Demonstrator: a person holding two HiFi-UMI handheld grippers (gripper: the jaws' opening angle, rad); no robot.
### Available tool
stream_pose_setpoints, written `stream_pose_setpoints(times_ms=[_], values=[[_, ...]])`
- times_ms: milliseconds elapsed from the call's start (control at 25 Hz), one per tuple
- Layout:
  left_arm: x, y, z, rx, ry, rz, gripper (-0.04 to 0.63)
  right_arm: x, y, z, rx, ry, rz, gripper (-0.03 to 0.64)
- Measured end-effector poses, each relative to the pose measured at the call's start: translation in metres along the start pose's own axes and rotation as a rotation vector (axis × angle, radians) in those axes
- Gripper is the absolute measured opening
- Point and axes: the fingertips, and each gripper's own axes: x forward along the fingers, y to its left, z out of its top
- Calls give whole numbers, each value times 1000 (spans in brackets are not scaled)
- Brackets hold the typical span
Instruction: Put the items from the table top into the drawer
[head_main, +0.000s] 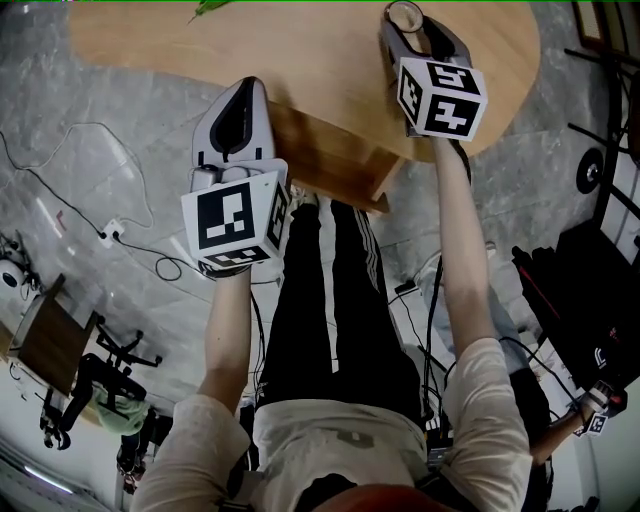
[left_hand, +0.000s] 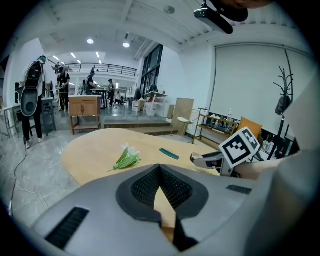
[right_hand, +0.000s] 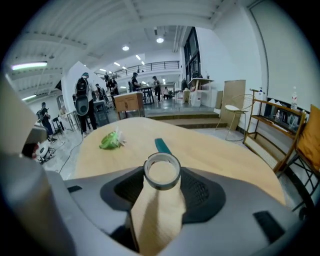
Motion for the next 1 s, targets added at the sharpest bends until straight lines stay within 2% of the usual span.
stream_pose_setpoints(times_ms=[160,360,520,1000], values=[[5,-9,24,18,-26,23,8,-52,13,58,3,-160,15,236],[-29,-2,51,36,-108,56,8,-131,78,91,-30,-310,29,236],[-43,-7,72,41,-172,76,8,-165,102,95,-48,-341,32,235],[-66,16,62,36,-182,121,8,-168,145,86,-75,-337,108,235]])
